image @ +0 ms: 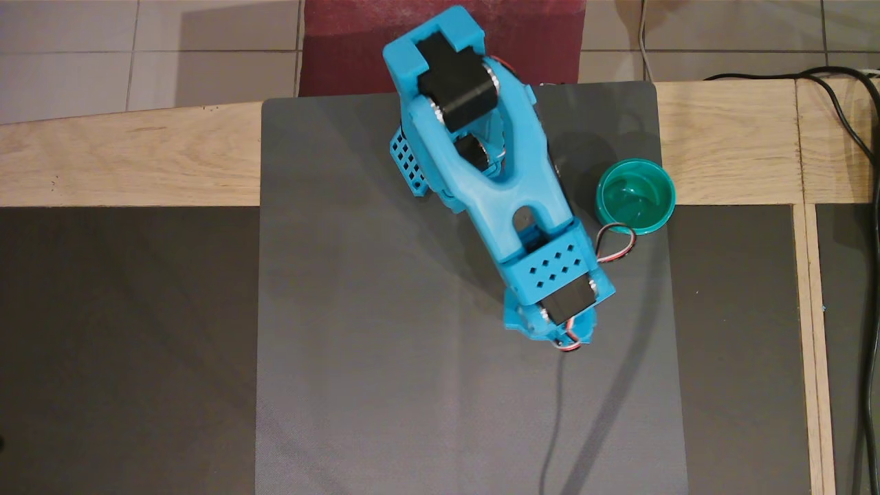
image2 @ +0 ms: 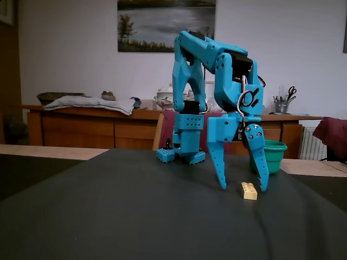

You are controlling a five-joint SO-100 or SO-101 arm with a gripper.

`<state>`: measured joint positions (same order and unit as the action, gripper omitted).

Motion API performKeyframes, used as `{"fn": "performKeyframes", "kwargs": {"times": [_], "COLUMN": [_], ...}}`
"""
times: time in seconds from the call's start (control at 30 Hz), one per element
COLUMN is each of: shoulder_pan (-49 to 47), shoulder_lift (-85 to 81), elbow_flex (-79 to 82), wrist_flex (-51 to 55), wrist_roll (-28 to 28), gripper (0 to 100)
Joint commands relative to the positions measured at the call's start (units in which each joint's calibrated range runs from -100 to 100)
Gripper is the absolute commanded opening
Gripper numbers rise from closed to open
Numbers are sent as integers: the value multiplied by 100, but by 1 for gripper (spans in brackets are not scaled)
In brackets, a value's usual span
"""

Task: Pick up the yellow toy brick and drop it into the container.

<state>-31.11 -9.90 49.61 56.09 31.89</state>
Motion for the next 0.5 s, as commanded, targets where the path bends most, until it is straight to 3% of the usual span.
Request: {"fn": "performKeyframes", "kwargs": {"times": [0.0, 0.3, 0.47], "shoulder_pan": [51, 43, 43], "shoulder_lift": [46, 63, 71], "elbow_flex": [-178, -79, -70], "wrist_flex": [-70, -229, -229], "wrist_roll": [31, 0, 0], "gripper": [24, 24, 3]}}
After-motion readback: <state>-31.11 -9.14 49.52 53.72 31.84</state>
